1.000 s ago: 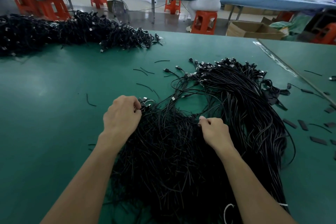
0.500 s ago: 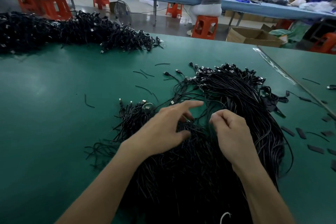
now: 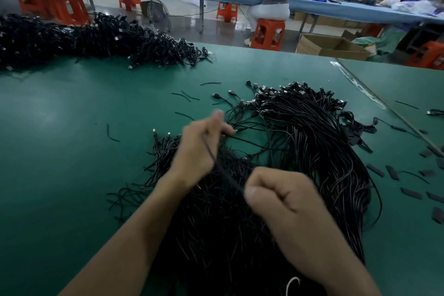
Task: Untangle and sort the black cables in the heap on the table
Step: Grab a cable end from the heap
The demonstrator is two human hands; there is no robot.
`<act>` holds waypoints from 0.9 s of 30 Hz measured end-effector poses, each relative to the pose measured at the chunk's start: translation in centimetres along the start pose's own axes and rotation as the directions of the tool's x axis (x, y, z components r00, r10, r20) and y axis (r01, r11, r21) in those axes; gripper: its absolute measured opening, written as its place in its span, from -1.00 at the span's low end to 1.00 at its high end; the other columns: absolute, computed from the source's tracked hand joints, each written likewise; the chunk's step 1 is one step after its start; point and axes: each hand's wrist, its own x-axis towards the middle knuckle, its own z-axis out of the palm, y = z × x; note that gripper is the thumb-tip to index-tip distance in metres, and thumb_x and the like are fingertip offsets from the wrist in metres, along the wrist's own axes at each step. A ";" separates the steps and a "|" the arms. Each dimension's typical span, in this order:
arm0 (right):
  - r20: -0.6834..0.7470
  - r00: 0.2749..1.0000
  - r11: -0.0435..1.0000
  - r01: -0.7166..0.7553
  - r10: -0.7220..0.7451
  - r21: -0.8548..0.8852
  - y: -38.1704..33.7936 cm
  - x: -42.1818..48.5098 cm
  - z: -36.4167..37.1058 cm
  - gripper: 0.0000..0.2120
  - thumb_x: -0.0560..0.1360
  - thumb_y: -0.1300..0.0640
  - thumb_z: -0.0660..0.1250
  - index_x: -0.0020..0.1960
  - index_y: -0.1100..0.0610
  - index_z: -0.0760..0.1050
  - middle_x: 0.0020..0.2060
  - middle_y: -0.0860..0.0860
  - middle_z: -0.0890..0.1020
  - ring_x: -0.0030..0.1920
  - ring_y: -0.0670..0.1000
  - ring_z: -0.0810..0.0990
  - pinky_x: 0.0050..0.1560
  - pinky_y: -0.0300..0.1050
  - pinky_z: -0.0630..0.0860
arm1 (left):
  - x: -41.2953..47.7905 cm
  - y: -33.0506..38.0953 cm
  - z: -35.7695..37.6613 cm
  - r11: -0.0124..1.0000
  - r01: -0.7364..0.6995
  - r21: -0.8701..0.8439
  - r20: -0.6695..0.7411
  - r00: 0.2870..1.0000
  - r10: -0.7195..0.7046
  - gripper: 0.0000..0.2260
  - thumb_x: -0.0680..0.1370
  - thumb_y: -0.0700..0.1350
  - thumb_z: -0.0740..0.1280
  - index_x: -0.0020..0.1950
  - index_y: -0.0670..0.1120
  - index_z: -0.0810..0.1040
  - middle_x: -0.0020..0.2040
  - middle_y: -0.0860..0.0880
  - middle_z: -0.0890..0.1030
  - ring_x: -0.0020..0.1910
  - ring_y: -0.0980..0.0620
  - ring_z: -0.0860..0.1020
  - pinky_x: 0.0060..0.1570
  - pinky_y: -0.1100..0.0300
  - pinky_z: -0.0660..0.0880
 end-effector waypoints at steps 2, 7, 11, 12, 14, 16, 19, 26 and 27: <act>-0.150 0.987 0.995 -0.063 0.051 -0.076 1.2 -0.2 -1.8 -0.78 0.43 -0.05 0.22 -0.37 -0.04 0.42 -0.53 -0.16 0.42 -0.50 -0.21 0.33 -0.48 -0.35 0.29 | 0.6 0.6 -2.0 0.991 -0.045 -0.125 -0.230 0.973 0.015 -0.51 0.64 0.15 0.11 -0.27 -0.18 0.53 -0.15 -0.15 0.65 -0.08 -0.02 0.64 0.12 0.05 0.51; -0.581 0.806 0.910 -0.319 0.114 -0.264 5.8 -1.5 -6.6 -0.73 0.56 0.10 0.27 -0.32 0.04 0.47 -0.57 -0.13 0.43 -0.58 -0.13 0.32 -0.56 -0.31 0.26 | 0.5 1.5 -5.4 0.970 -0.169 0.175 -0.454 0.860 0.232 -0.67 0.60 0.09 0.33 -0.28 -0.01 0.36 -0.37 0.00 0.49 -0.41 0.11 0.44 -0.36 0.36 0.42; -0.472 0.811 0.620 -0.574 0.344 -0.534 8.4 -2.3 -8.9 -0.77 0.58 0.02 0.31 -0.24 0.01 0.57 -0.38 -0.11 0.60 -0.33 -0.07 0.53 -0.33 -0.14 0.43 | 0.0 1.7 -5.6 0.864 -0.185 0.468 -0.287 0.893 0.346 -0.57 0.55 0.08 0.39 -0.36 -0.01 0.23 -0.45 0.06 0.27 -0.48 0.15 0.21 -0.45 0.30 0.25; -0.393 0.807 0.536 -0.588 0.441 -0.605 8.7 -2.2 -8.6 -0.83 0.59 -0.01 0.30 -0.11 0.00 0.61 -0.21 -0.08 0.65 -0.20 -0.03 0.58 -0.20 -0.07 0.50 | -0.2 1.8 -5.2 0.807 -0.191 0.559 -0.162 0.929 0.332 -0.57 0.53 0.10 0.39 -0.37 -0.01 0.24 -0.47 0.07 0.30 -0.49 0.14 0.23 -0.46 0.25 0.25; -0.276 0.803 0.494 -0.555 0.529 -0.669 8.5 -1.6 -7.3 -0.71 0.63 -0.05 0.22 0.28 0.00 0.52 0.18 -0.01 0.59 0.14 0.05 0.54 0.15 0.01 0.49 | -0.5 2.0 -4.0 0.670 -0.210 0.713 0.076 0.972 0.224 -0.64 0.52 0.17 0.35 -0.33 0.02 0.32 -0.45 0.09 0.40 -0.49 0.15 0.32 -0.43 0.24 0.26; -0.203 0.867 0.696 -0.488 0.455 -0.527 7.7 -0.9 -5.4 -0.58 0.64 -0.11 0.15 0.47 -0.06 0.35 0.33 -0.09 0.48 0.26 -0.10 0.46 0.28 -0.17 0.40 | -1.0 2.1 -2.6 0.561 -0.255 0.787 0.250 0.964 0.087 -0.73 0.56 0.17 0.28 -0.23 0.05 0.42 -0.39 0.12 0.49 -0.45 0.19 0.41 -0.37 0.23 0.33; -0.125 0.959 0.921 -0.280 0.255 -0.271 5.7 0.3 -2.4 -0.44 0.51 -0.29 0.10 0.44 -0.13 0.38 0.15 -0.34 0.50 0.10 -0.46 0.44 0.07 -0.57 0.32 | -1.9 2.0 -0.8 0.561 -0.294 0.774 0.389 0.919 -0.054 -0.81 0.60 0.14 0.19 -0.13 0.09 0.46 -0.29 0.14 0.54 -0.34 0.18 0.49 -0.31 0.19 0.37; -0.189 0.976 0.939 -0.165 0.111 -0.302 6.7 0.8 -0.8 -0.91 0.57 -0.09 0.24 -0.07 -0.21 0.51 -0.10 -0.20 0.51 -0.06 -0.19 0.49 -0.08 -0.36 0.36 | -2.6 2.1 -0.4 0.784 -0.313 0.536 0.436 0.898 0.060 -0.69 0.61 0.17 0.17 -0.19 0.04 0.52 -0.38 0.15 0.49 -0.41 0.17 0.42 -0.35 0.18 0.32; -0.206 0.974 0.962 -0.139 0.091 -0.235 6.8 0.7 -0.9 -0.86 0.57 -0.10 0.23 -0.16 -0.20 0.49 -0.20 -0.17 0.53 -0.17 -0.18 0.49 -0.17 -0.38 0.37 | -2.6 2.0 -0.5 0.798 -0.275 0.537 0.397 0.917 0.049 -0.66 0.60 0.23 0.18 -0.21 0.05 0.53 -0.39 0.16 0.49 -0.44 0.17 0.40 -0.36 0.19 0.31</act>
